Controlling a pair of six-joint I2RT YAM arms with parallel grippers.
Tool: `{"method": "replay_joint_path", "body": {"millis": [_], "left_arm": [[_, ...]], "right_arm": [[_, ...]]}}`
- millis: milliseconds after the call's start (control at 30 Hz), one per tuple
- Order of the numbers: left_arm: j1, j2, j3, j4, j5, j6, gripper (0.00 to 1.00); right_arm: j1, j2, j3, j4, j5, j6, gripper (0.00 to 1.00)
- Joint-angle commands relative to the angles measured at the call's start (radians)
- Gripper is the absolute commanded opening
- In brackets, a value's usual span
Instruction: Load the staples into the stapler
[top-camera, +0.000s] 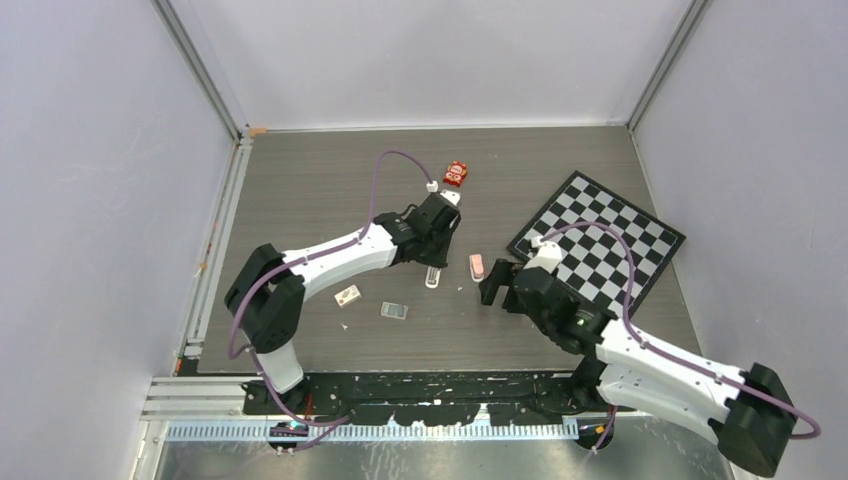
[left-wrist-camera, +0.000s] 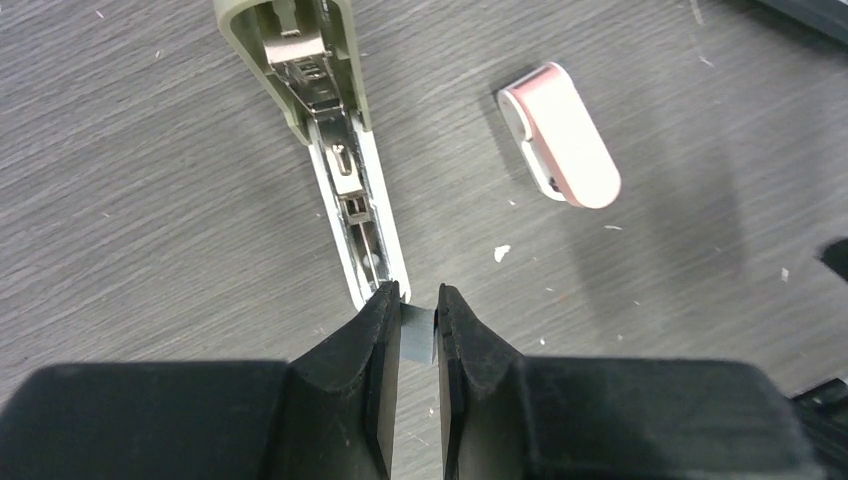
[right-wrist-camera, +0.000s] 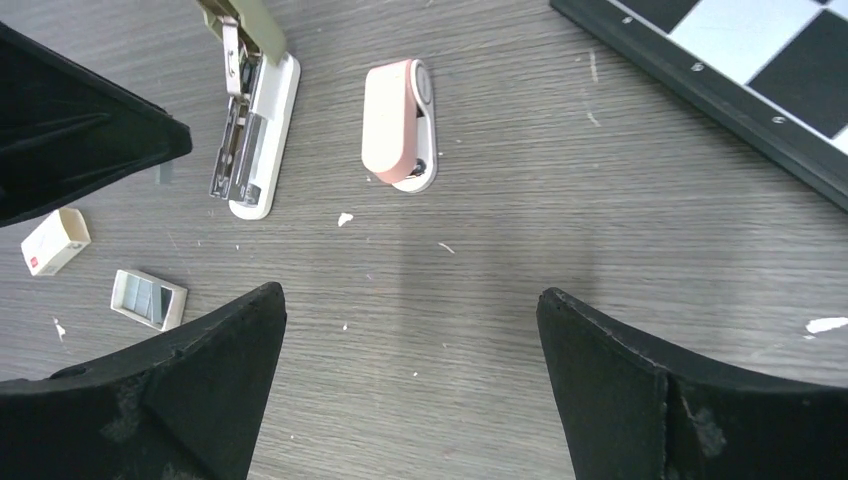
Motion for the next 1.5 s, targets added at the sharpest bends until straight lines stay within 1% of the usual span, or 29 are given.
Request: {"method": "replay_joint_path", "body": {"millis": [0,100,200,533,833,1467], "left_arm": [[-0.005,0.037,0.057,-0.029,-0.098,0.004,0.10],[-0.005,0.062,0.071,-0.039,-0.120,0.011,0.10],[-0.006,0.069,0.069,-0.033,-0.127,0.011,0.10],[-0.007,0.088,0.058,-0.020,-0.172,-0.011,0.09],[-0.007,0.113,0.062,-0.019,-0.154,-0.041,0.09],[-0.029,0.173,0.134,-0.094,-0.154,-0.089,0.09]], "right_arm": [[0.004,-0.133,-0.028,-0.079,0.095,0.039,1.00],[0.004,-0.199,-0.034,-0.114,0.118,0.037,1.00],[0.004,-0.228,-0.031,-0.134,0.129,0.031,1.00],[0.004,-0.224,-0.015,-0.161,0.132,0.035,1.00],[0.003,-0.240,-0.013,-0.183,0.144,0.034,1.00],[0.004,-0.258,-0.020,-0.192,0.152,0.033,1.00]]}}
